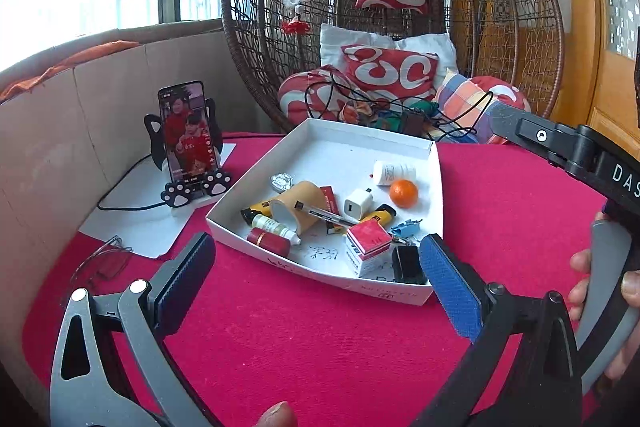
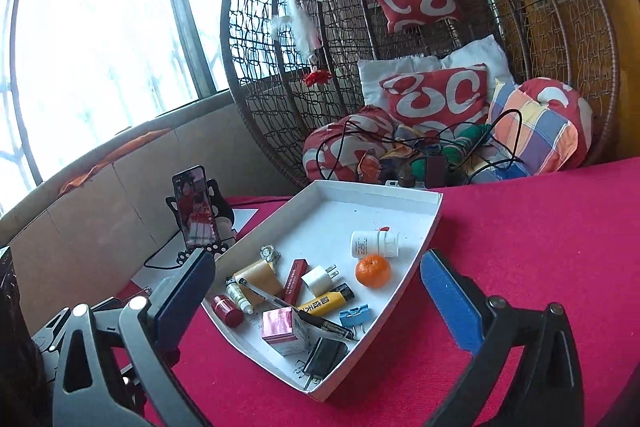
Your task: Organize rigid objects
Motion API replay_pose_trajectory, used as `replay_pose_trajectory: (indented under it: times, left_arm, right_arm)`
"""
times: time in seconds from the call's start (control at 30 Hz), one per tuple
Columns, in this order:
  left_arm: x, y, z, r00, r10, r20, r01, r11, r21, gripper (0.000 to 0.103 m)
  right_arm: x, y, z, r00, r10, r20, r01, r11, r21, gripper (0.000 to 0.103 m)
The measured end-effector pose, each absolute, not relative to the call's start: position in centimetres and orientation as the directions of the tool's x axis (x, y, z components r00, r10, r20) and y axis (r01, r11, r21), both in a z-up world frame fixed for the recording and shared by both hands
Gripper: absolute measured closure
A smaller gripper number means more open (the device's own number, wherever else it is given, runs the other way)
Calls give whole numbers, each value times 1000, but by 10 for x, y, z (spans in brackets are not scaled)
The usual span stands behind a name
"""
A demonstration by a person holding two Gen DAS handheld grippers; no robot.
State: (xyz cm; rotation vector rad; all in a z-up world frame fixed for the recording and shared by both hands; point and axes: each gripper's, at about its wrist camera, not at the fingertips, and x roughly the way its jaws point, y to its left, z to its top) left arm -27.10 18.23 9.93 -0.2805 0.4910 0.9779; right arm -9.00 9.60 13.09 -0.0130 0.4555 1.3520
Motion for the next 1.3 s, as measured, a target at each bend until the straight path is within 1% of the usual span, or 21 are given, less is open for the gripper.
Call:
replay_pose_trajectory:
  times: [0.13, 0.2, 0.27, 0.33, 0.4, 0.47, 0.53, 0.57, 0.67, 0.77, 0.9, 1.0, 1.2, 1.3]
  left_arm:
    - [-265, 160, 111, 499, 716, -488, -821, 571, -3, 0]
    - [-263, 149, 117, 505, 724, -470, -814, 580, 20, 0]
    - [-260, 139, 122, 513, 723, -462, -805, 592, 32, 0]
    - [-258, 127, 127, 539, 707, -458, -788, 615, 21, 0]
    - [-255, 114, 129, 561, 692, -454, -769, 638, 22, 0]
    - [-249, 102, 125, 535, 710, -457, -778, 626, 62, 0]
    - [-245, 96, 118, 476, 741, -474, -805, 584, 104, 0]
    - [-244, 96, 114, 468, 735, -490, -805, 583, 105, 0]
    - [-245, 99, 107, 477, 690, -544, -798, 600, 61, 0]
    - [-247, 92, 110, 476, 702, -531, -803, 593, 64, 0]
    - [-256, 79, 120, 509, 698, -503, -796, 604, 32, 0]
    - [-262, 70, 124, 534, 689, -491, -790, 613, 1, 0]
    - [-268, 58, 127, 519, 701, -489, -793, 608, 29, 0]
    - [-273, 49, 129, 522, 703, -483, -791, 610, 33, 0]
  right_arm:
    - [-93, 57, 148, 257, 941, -222, -935, 300, 190, 0]
    - [-95, 36, 154, 343, 922, -179, -915, 372, 159, 0]
    - [-94, 18, 156, 433, 889, -151, -877, 454, 159, 0]
    - [-90, 9, 154, 473, 864, -171, -851, 499, 165, 0]
    - [-85, 8, 149, 480, 846, -231, -843, 518, 145, 0]
    - [-82, 1, 143, 498, 828, -257, -830, 541, 136, 0]
    - [-82, -7, 140, 498, 824, -269, -825, 546, 145, 0]
    - [-83, -12, 140, 491, 827, -274, -825, 543, 157, 0]
    - [-90, -29, 141, 464, 845, -266, -836, 517, 185, 0]
    - [-99, -41, 144, 440, 861, -254, -849, 491, 195, 0]
    - [-107, -48, 141, 392, 871, -295, -863, 460, 211, 0]
    - [-115, -62, 140, 412, 872, -263, -853, 471, 225, 0]
    - [-131, -90, 147, 525, 838, -145, -810, 545, 216, 0]
    - [-133, -94, 147, 535, 830, -161, -799, 558, 222, 0]
